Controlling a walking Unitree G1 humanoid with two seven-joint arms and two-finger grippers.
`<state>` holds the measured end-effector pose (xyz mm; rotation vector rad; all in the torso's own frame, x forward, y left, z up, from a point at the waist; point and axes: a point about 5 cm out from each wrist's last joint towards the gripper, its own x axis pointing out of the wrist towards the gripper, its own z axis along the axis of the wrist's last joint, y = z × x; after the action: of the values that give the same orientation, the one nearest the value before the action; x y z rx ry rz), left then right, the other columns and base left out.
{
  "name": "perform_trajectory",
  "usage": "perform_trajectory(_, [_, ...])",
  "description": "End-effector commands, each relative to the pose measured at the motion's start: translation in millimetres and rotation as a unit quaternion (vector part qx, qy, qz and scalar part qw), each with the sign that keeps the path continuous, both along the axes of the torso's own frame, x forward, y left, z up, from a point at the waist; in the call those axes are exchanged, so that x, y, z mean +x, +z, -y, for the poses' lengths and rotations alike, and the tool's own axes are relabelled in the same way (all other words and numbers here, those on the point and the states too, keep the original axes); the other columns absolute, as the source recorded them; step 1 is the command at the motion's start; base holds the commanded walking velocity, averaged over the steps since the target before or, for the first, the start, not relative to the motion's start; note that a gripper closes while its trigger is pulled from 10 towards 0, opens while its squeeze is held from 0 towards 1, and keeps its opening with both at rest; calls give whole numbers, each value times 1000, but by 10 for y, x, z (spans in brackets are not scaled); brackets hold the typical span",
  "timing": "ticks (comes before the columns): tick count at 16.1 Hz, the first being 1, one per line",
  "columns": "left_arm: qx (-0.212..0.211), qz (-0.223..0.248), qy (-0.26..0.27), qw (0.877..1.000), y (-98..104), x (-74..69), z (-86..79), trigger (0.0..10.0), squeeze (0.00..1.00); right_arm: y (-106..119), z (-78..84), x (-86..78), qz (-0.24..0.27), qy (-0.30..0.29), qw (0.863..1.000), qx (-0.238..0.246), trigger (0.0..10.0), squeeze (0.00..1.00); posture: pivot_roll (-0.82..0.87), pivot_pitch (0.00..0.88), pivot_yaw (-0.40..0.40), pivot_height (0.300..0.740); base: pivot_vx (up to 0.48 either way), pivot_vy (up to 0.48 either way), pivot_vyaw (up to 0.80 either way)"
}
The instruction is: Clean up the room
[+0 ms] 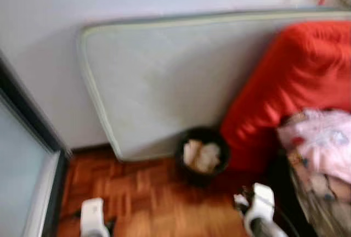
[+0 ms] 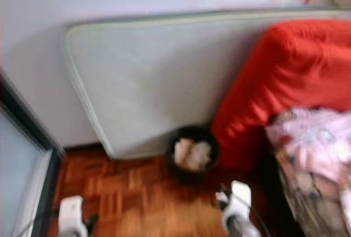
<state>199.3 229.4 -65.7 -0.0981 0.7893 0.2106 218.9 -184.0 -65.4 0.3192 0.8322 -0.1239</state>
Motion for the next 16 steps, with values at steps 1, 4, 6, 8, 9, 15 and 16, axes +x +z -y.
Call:
perform_trajectory(1, [-2,-1,-22,1000,-10,15,84,10000,0,-21,118,-61,-10,-22,1000,-7,10000,0,53,77,-26,740,292,0,0])
perform_trajectory(4, [-3,-3,-34,999,-22,4,119,10000,0,-33,109,-75,-11,-56,998,7,10000,0,53,78,-14,740,294,0,0])
perform_trajectory(6, [-4,2,-30,1000,-23,2,128,10000,0,-37,98,-81,-12,-40,999,8,10000,0,78,92,-34,740,292,0,0])
perform_trajectory(8, [-6,7,-22,1000,-28,-9,145,10000,0,-41,116,-94,-16,-20,1000,0,10000,0,107,104,-58,740,296,0,0])
perform_trajectory(9, [-5,8,-17,1000,-33,-17,153,10000,0,-37,130,-94,-17,-2,1000,-11,10000,0,117,108,-62,740,300,0,0])
perform_trajectory(15, [0,1,-19,1000,-62,-97,115,10000,0,-68,113,-149,-23,16,1000,-9,10000,0,107,90,-22,740,296,0,400])
perform_trajectory(16, [0,2,-21,1000,-65,-107,112,10000,0,-79,111,-166,-27,13,1000,-7,10000,0,110,87,-19,740,292,0,0])
